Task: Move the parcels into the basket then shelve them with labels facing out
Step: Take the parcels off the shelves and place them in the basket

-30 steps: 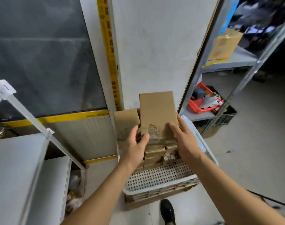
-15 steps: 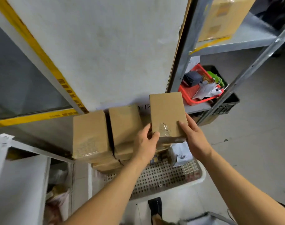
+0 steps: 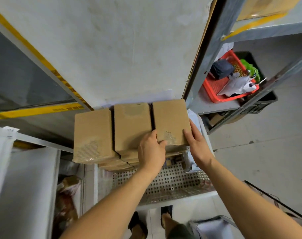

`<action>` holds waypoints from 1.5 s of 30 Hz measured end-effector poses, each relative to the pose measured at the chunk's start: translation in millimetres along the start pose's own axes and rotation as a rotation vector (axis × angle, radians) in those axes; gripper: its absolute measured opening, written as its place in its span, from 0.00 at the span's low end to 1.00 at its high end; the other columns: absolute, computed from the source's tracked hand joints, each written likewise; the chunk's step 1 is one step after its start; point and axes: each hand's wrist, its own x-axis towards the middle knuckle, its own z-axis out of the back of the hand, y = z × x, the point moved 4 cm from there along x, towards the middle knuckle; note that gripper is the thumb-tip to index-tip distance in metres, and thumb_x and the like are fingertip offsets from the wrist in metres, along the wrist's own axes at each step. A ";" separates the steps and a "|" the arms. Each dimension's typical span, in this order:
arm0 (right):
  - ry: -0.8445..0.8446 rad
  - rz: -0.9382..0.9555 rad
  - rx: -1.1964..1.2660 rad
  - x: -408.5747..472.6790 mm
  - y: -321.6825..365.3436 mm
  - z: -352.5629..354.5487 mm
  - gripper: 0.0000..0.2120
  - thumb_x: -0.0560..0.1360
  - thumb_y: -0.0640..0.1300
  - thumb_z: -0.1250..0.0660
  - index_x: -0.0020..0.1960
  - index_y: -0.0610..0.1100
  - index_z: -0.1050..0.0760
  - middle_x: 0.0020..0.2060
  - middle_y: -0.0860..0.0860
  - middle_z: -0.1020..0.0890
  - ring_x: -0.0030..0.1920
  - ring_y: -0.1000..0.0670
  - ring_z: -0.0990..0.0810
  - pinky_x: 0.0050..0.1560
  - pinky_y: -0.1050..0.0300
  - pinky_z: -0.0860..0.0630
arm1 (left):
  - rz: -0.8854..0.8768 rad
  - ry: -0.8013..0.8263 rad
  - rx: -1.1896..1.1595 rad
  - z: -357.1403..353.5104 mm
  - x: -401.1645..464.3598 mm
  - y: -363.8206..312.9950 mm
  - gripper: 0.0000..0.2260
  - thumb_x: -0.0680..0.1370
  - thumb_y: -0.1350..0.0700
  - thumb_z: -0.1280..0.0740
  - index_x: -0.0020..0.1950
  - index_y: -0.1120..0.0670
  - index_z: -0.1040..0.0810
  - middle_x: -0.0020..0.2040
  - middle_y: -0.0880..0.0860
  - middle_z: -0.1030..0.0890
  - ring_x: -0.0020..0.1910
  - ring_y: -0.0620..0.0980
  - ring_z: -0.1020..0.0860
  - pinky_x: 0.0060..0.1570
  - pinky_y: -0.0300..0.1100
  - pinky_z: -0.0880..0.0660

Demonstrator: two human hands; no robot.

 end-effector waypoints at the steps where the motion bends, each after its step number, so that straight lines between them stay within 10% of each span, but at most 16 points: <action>1: -0.002 0.009 -0.012 1.5 -1.3 0.7 0.24 0.86 0.53 0.37 0.81 0.58 0.34 0.74 0.62 0.25 0.72 0.63 0.26 0.70 0.62 0.29 | -0.004 -0.001 -0.005 2.3 0.8 -2.8 0.25 0.79 0.49 0.25 0.75 0.54 0.24 0.67 0.52 0.18 0.64 0.54 0.21 0.67 0.53 0.24; 10: -0.058 0.033 -0.292 -3.7 23.0 2.9 0.25 0.84 0.45 0.33 0.80 0.48 0.32 0.71 0.51 0.22 0.67 0.51 0.21 0.67 0.53 0.24 | -0.013 0.057 -0.118 35.3 -6.4 0.1 0.21 0.83 0.48 0.31 0.76 0.48 0.25 0.66 0.44 0.20 0.64 0.46 0.22 0.67 0.45 0.24; 15: -0.027 0.371 -0.739 -13.5 60.8 -21.0 0.22 0.80 0.42 0.31 0.74 0.43 0.26 0.68 0.46 0.20 0.67 0.43 0.23 0.69 0.47 0.26 | 0.003 -0.041 -0.128 93.9 -15.8 25.1 0.18 0.84 0.47 0.32 0.73 0.47 0.23 0.65 0.45 0.19 0.58 0.44 0.20 0.62 0.45 0.21; 30: 0.658 0.726 -0.709 -140.1 169.9 -295.3 0.15 0.84 0.44 0.33 0.70 0.48 0.21 0.65 0.53 0.17 0.64 0.54 0.18 0.69 0.53 0.22 | 0.205 -0.557 0.005 309.0 -155.8 192.7 0.15 0.83 0.46 0.31 0.67 0.51 0.17 0.62 0.52 0.15 0.61 0.52 0.18 0.62 0.42 0.30; 37: 0.924 0.830 -0.660 -288.1 194.0 -444.3 0.14 0.84 0.46 0.32 0.69 0.53 0.20 0.62 0.60 0.17 0.58 0.66 0.20 0.58 0.80 0.31 | 0.301 -0.846 -0.023 406.4 -291.5 298.6 0.14 0.83 0.48 0.31 0.66 0.52 0.17 0.64 0.53 0.16 0.62 0.54 0.19 0.63 0.46 0.24; 45: 1.223 1.038 -0.587 -459.0 205.0 -583.7 0.15 0.83 0.47 0.32 0.69 0.50 0.20 0.60 0.57 0.16 0.59 0.59 0.19 0.61 0.70 0.25 | 0.483 -1.144 0.071 490.4 -449.0 396.4 0.14 0.82 0.50 0.28 0.65 0.55 0.16 0.61 0.56 0.14 0.59 0.59 0.18 0.60 0.47 0.24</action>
